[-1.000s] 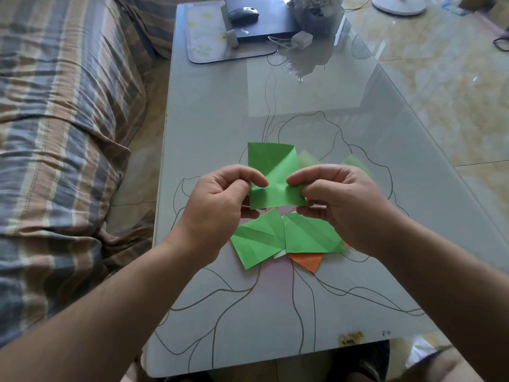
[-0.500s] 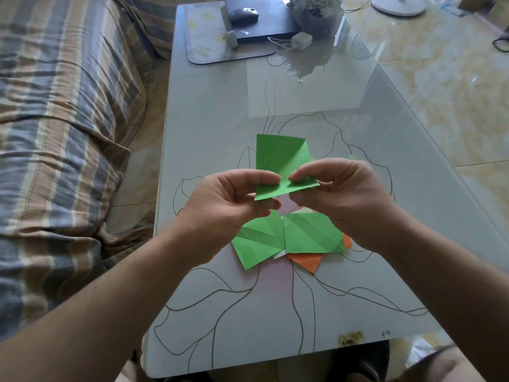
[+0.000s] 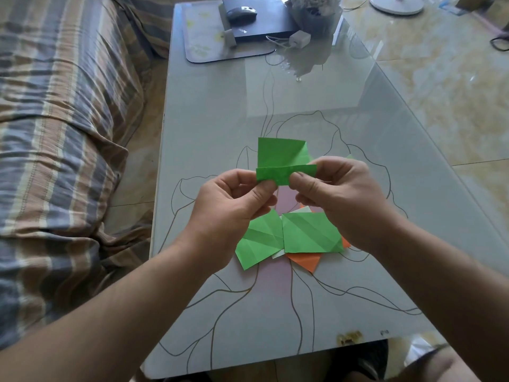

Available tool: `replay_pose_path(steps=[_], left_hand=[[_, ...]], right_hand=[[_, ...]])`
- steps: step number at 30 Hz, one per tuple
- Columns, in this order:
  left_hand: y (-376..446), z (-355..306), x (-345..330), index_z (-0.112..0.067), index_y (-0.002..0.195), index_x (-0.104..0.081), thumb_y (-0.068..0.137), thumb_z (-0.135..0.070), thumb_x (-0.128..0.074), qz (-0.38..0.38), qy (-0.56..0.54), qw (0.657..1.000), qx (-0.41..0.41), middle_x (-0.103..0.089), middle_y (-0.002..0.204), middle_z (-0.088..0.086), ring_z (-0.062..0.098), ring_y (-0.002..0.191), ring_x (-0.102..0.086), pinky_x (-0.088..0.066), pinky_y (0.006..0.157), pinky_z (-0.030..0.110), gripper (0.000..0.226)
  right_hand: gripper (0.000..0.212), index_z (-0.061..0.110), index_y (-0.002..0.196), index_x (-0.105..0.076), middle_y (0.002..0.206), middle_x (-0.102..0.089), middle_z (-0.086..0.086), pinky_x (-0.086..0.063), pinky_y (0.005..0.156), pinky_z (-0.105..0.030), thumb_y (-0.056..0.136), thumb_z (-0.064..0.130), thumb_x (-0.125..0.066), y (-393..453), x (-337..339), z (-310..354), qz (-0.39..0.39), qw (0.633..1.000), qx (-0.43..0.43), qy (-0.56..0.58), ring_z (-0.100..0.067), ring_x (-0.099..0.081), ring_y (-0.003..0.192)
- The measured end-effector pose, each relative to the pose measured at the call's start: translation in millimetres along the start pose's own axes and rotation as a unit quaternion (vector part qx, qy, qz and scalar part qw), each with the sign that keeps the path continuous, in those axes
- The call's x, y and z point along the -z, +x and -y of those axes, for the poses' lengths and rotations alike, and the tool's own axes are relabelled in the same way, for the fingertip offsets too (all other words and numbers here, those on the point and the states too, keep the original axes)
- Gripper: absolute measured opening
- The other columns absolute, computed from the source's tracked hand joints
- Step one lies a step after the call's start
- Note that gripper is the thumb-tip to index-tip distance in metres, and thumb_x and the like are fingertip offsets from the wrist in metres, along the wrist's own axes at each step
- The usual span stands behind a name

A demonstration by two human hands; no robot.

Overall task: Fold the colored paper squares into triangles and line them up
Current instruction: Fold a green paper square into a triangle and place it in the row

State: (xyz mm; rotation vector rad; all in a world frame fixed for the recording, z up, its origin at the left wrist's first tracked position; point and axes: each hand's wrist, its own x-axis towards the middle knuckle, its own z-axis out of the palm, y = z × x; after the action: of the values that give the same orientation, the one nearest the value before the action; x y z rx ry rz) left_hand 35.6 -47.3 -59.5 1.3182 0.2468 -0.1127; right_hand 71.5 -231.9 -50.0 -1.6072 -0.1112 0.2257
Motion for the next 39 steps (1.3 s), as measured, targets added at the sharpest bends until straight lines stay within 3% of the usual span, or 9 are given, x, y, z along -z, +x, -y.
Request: replay_pose_path(steps=[3, 8, 12, 18, 23, 31, 39], left_hand=[[0.0, 3.5, -3.9, -0.009, 0.096, -0.067, 0.074, -0.020, -0.079, -0.022, -0.038, 0.999, 0.030, -0.074, 0.081, 0.005, 0.017, 0.074, -0.071, -0.061, 0.081, 0.034, 0.027], [-1.4, 4.7, -7.0, -0.011, 0.101, -0.061, 0.078, -0.013, -0.080, -0.053, -0.076, 0.994, 0.061, -0.071, 0.077, 0.004, 0.017, 0.070, -0.069, -0.060, 0.080, 0.036, 0.030], [-0.6, 5.0, -7.8, -0.014, 0.112, -0.058, 0.080, -0.013, -0.080, -0.063, -0.087, 0.991, 0.074, -0.070, 0.079, 0.006, 0.018, 0.070, -0.067, -0.060, 0.077, 0.035, 0.039], [-0.3, 4.1, -6.3, -0.012, 0.118, -0.065, 0.081, -0.017, -0.078, -0.053, -0.094, 0.989, 0.105, -0.075, 0.092, 0.009, 0.019, 0.073, -0.068, -0.059, 0.074, 0.033, 0.040], [2.2, 7.1, -4.3, -0.014, 0.107, -0.070, 0.094, -0.011, -0.070, -0.024, -0.054, 0.989, 0.138, -0.078, 0.095, 0.007, 0.017, 0.076, -0.068, -0.056, 0.074, 0.033, 0.014], [0.2, 9.4, -6.7, -0.012, 0.104, -0.066, 0.095, -0.006, -0.067, 0.020, -0.048, 0.981, 0.189, -0.076, 0.087, 0.004, 0.014, 0.070, -0.067, -0.054, 0.073, 0.032, 0.012], [0.1, 8.3, -6.4, -0.015, 0.085, -0.067, 0.097, -0.018, -0.066, 0.013, -0.012, 0.977, 0.214, -0.070, 0.075, 0.002, 0.017, 0.066, -0.065, -0.052, 0.070, 0.032, 0.012]], right_hand=[[0.022, 0.008, 0.080, -0.067, 0.072, -0.069, -0.016, -0.055, 0.070, -0.041, 0.075, 0.024, -0.081, 0.5, -2.2, -4.3, -0.010, 1.000, 0.000, -0.006, -0.025, -0.063, 0.066], [0.022, 0.011, 0.085, -0.060, 0.082, -0.066, -0.034, -0.055, 0.076, -0.062, 0.085, 0.007, -0.082, 0.7, -3.1, -7.7, -0.023, 0.999, -0.014, -0.022, -0.026, -0.062, 0.067], [0.027, 0.014, 0.095, -0.058, 0.076, -0.068, -0.020, -0.054, 0.069, -0.048, 0.085, 0.009, -0.083, 0.5, -2.6, -5.6, -0.030, 0.999, -0.013, -0.035, -0.025, -0.064, 0.065], [0.044, 0.019, 0.113, -0.054, 0.072, -0.064, -0.006, -0.056, 0.072, -0.039, 0.083, 0.014, -0.085, 2.0, -0.6, -3.1, -0.054, 0.998, -0.030, -0.011, -0.018, -0.066, 0.064], [0.045, 0.017, 0.118, -0.056, 0.071, -0.064, -0.005, -0.058, 0.070, -0.034, 0.083, 0.014, -0.085, 3.3, 1.4, -2.8, -0.062, 0.997, -0.043, 0.007, -0.017, -0.064, 0.062], [0.042, 0.015, 0.115, -0.060, 0.071, -0.063, -0.005, -0.053, 0.064, -0.030, 0.082, 0.013, -0.086, 3.4, 3.7, -4.3, -0.062, 0.996, -0.060, 0.015, -0.016, -0.060, 0.058], [0.040, 0.015, 0.114, -0.060, 0.068, -0.065, -0.001, -0.054, 0.065, -0.030, 0.083, 0.016, -0.085, 4.1, 6.0, -2.6, -0.060, 0.996, -0.069, 0.022, -0.016, -0.061, 0.060]])
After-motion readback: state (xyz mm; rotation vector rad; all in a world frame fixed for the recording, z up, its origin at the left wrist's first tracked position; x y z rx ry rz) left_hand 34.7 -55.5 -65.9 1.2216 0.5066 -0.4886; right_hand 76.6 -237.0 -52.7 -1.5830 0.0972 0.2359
